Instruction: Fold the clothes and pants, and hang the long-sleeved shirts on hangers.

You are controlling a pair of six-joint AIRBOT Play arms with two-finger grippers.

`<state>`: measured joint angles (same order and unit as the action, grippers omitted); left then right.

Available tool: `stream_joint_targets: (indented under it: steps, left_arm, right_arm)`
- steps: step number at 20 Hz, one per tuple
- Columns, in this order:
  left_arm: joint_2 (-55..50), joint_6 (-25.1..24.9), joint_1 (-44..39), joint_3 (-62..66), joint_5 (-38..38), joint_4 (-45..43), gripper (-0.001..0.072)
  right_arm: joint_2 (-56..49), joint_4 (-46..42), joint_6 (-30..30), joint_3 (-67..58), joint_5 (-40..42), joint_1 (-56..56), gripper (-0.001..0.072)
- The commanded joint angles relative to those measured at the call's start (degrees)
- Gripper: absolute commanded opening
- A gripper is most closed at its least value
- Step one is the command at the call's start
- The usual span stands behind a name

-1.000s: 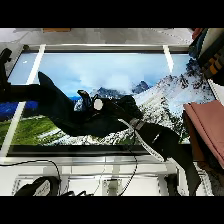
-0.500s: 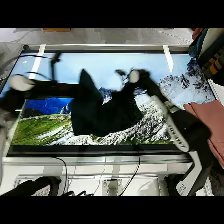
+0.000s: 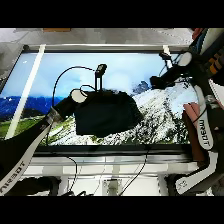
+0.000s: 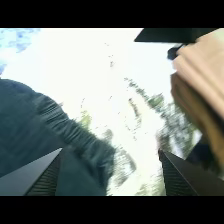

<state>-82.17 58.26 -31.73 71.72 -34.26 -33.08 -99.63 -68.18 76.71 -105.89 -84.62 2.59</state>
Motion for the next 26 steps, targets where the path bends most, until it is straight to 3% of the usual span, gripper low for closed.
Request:
stream_joint_targets:
  steps: [1, 2, 3, 4, 8, 12, 17, 19, 25, 26]
  left_arm:
    - [0.7, -0.6, 3.5, 0.0, -4.4, -3.9, 0.0703]
    - [0.7, -0.6, 4.9, 0.0, -6.0, -4.0, 0.0703]
    - [0.7, -0.6, 6.2, 0.0, -7.3, -4.0, 0.0703]
    - [0.7, -0.6, 7.0, 0.0, -7.8, -4.0, 0.0703]
    - [0.7, -0.6, 8.3, 0.0, -8.0, -5.1, 0.0703]
    - [0.7, -0.6, 8.3, 0.0, -8.0, -7.7, 0.0703]
    - [0.1, -0.6, 8.3, 0.0, -8.0, -8.5, 0.0702]
    - [-0.2, -0.6, 8.3, 0.0, -8.0, -8.5, 0.0702]
    - [-0.4, -0.6, 8.3, 0.0, -8.1, -11.6, 0.0701]
    - [-0.4, -0.6, 8.3, 0.0, -8.3, -13.4, 0.0700]
  right_arm:
    - [0.3, 21.9, -19.1, 5.5, -1.3, 7.1, 0.0015]
    - [0.3, 25.4, -19.3, 8.0, 0.7, 7.6, 0.0100]
    - [0.3, 25.7, -18.0, 10.7, 3.5, 7.4, 0.0399]
    - [0.3, 24.7, -16.1, 13.4, 6.4, 6.8, 0.0510]
    - [-3.1, 20.2, -12.0, 22.4, 13.7, 3.0, 0.0579]
    - [-10.0, 29.2, -10.8, 23.2, 11.9, -0.9, 0.0598]
    - [-12.6, 36.7, -14.4, 23.1, 11.1, -7.0, 0.0656]
    - [-12.6, 38.3, -20.2, 22.2, 7.8, -9.1, 0.0655]
    - [-12.6, 35.7, -22.2, 16.7, 3.0, -9.7, 0.0648]
    - [-12.6, 35.7, -21.8, 15.6, 0.7, -8.9, 0.0617]
